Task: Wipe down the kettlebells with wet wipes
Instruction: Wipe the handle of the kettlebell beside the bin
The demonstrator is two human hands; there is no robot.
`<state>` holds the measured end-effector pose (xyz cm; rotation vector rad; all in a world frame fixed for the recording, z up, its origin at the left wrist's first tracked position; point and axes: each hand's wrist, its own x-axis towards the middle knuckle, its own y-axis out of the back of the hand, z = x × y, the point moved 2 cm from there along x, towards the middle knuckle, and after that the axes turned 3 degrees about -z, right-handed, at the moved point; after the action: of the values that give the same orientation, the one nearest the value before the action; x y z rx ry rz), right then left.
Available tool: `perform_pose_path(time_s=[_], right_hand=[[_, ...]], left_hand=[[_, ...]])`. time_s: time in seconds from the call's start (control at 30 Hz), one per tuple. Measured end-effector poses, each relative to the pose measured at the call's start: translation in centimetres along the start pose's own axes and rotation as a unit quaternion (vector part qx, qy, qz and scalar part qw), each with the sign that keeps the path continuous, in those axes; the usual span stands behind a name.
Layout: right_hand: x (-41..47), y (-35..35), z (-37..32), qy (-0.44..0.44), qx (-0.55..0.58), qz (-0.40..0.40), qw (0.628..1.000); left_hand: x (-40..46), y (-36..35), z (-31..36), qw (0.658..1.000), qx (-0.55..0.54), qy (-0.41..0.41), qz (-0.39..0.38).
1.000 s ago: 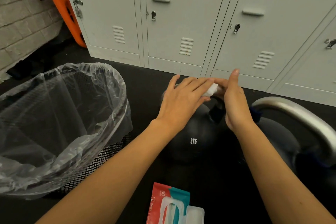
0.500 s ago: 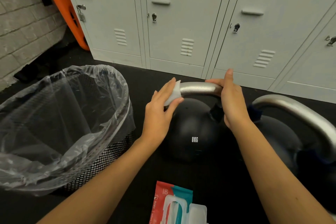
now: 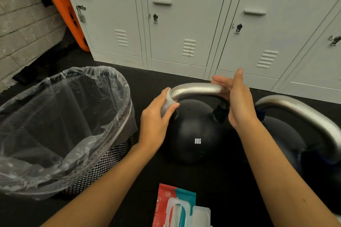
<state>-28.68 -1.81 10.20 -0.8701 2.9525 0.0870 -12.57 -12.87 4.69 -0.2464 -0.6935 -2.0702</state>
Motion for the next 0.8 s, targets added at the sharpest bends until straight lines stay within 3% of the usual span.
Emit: perform_pose_path(time_s=[0.1,0.17,0.3,0.43,0.53,0.63,0.8], right_hand=[[0.2,0.3,-0.4,-0.003,0.036,0.005,0.999],[0.3,0.4,-0.8,0.000,0.059,0.009,0.998],[0.0,0.5,-1.1,0.023,0.061,0.016,0.998],[-0.8,0.2,-1.5,0.136,-0.001,0.001,0.991],[-1.6,-0.9,-1.8,0.222,-0.064,-0.071,0.970],[-2.2,-2.3,-1.9,0.249,-0.131,-0.124,0.952],[-2.2,-4.5,-1.2,0.288,-0.351,-0.129,0.881]], left_hand=[[1.7,0.0,1.4,0.986,0.115,-0.118,-0.021],[2.9,-0.4,2.5,0.954,0.218,-0.202,-0.045],[4.3,-1.9,4.5,0.906,0.312,-0.273,-0.086],[4.8,-2.5,5.2,0.918,0.288,-0.239,-0.133],[4.4,-2.2,4.8,0.947,0.237,-0.192,-0.099],[3.5,-1.7,3.9,0.963,0.227,-0.135,-0.045],[1.7,-0.4,1.0,0.984,0.171,-0.016,-0.051]])
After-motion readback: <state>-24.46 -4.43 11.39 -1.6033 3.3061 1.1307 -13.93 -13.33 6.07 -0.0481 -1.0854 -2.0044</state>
